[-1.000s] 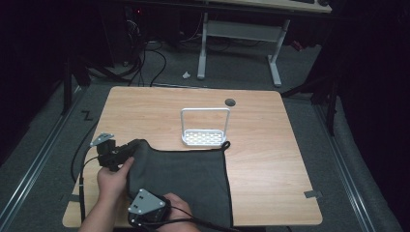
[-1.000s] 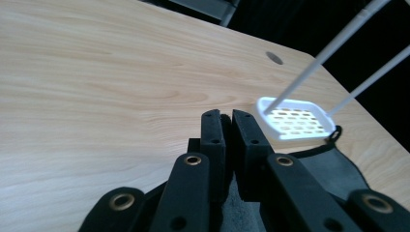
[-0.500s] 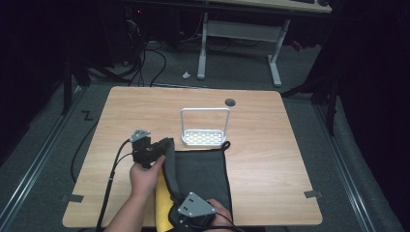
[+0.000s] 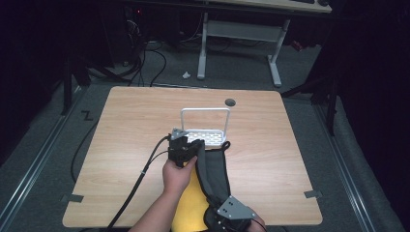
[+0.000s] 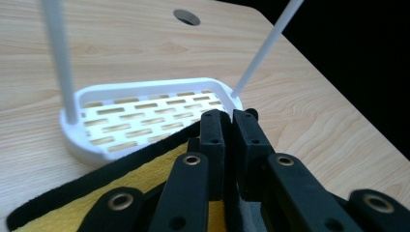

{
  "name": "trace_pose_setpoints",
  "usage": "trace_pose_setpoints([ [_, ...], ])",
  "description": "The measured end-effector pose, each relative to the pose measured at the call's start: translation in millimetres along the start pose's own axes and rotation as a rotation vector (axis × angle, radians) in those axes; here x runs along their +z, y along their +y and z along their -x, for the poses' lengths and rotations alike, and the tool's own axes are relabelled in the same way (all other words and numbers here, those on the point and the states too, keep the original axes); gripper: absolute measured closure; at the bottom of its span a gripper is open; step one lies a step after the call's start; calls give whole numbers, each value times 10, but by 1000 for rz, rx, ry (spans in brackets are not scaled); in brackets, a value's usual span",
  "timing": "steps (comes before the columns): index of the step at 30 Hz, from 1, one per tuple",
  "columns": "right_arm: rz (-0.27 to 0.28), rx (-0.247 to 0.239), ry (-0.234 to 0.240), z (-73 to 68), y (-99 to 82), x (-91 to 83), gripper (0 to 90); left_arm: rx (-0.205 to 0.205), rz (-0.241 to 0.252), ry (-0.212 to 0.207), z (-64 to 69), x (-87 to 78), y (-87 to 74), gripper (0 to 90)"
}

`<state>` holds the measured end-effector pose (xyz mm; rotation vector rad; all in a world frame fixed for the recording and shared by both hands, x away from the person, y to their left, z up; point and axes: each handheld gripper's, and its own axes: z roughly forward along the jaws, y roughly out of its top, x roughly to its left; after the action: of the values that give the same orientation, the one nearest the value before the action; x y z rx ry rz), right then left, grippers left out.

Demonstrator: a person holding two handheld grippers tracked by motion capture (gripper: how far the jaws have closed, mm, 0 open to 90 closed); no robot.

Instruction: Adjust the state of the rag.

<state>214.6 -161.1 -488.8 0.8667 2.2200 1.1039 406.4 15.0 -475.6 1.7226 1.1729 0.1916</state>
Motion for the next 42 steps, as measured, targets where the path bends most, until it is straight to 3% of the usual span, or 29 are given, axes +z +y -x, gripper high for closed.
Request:
trace_pose_setpoints([
  [5,-44,24,-15,95,-162,-46,800,7,-38,-7,104,189,-20,831],
  [7,-55,32,-17,125,-205,-58,730,12,-44,-27,145,261,-37,810],
  [9,-48,33,-33,151,-226,-89,710,4,-51,-53,184,323,-52,749],
  [11,-27,47,-45,187,-221,-115,679,-2,-51,-111,218,365,-71,683],
  [14,-15,58,-73,226,-216,-117,666,10,-53,-133,237,355,-82,595],
  [17,-22,63,-78,251,-235,-95,656,31,-48,-126,198,267,-91,555],
  [20,-32,66,-78,271,-255,-56,653,40,-45,-123,94,131,-125,544],
  [23,-37,76,-83,274,-259,-24,650,79,-60,-95,-32,-31,-194,543],
  [28,-60,71,-85,274,-269,37,646,145,-94,-34,-257,-313,-383,549],
  [32,-71,81,-87,303,-276,67,642,172,-134,-17,-383,-512,-584,551],
  [37,-74,107,-86,388,-268,128,625,222,-155,-17,-402,-677,-778,558],
  [42,-93,141,-79,544,-175,299,616,267,-179,-5,-364,-651,-847,560],
])
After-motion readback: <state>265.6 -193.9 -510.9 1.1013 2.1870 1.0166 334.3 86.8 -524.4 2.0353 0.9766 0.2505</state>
